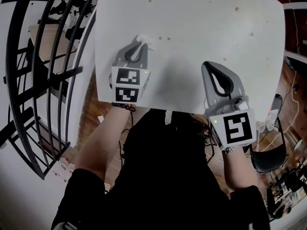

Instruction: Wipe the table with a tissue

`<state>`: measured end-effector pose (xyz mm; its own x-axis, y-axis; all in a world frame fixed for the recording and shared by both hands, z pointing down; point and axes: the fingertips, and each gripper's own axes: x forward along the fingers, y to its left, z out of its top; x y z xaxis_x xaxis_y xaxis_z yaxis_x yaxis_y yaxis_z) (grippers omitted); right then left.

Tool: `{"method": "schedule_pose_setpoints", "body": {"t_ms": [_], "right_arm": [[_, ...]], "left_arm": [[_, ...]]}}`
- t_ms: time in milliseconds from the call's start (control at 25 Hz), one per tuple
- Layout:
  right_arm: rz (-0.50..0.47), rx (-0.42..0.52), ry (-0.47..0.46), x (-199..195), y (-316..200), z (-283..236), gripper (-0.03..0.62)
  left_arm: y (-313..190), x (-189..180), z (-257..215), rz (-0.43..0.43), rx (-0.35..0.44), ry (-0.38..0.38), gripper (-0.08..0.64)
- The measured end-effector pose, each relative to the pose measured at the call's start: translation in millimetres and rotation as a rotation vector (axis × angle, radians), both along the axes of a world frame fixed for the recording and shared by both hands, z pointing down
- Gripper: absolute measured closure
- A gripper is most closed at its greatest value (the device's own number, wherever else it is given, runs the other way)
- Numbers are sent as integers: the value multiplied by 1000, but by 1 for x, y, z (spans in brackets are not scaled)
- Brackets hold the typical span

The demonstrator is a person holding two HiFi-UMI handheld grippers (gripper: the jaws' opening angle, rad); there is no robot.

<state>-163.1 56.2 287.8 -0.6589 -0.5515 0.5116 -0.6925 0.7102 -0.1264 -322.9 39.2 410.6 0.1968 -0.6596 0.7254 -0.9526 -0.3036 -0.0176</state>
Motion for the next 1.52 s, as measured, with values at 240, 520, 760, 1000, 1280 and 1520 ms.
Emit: {"method": "schedule_pose_setpoints", "body": {"t_ms": [240,520,760,1000,1280,1520], "right_arm": [[-2,-13,12,1,-5,7,600],[1,-15,-2,1,-10,11,600],[6,-16,-1,2,-10,14,600],[8,-20,0,9,-10,14,600],[7,-22,-5,13,-13,16,600],[5,-24,-8,18,-16,18,600]], "left_arm": [[-7,3,7,9,-14,-1,534],[-13,16,10,40,-19,7,534],[-15,29,11,60,-20,25,534],[-18,42,8,71,-20,30,534],[-20,55,9,88,-22,33,534],[-22,65,11,100,-28,35,534]]}}
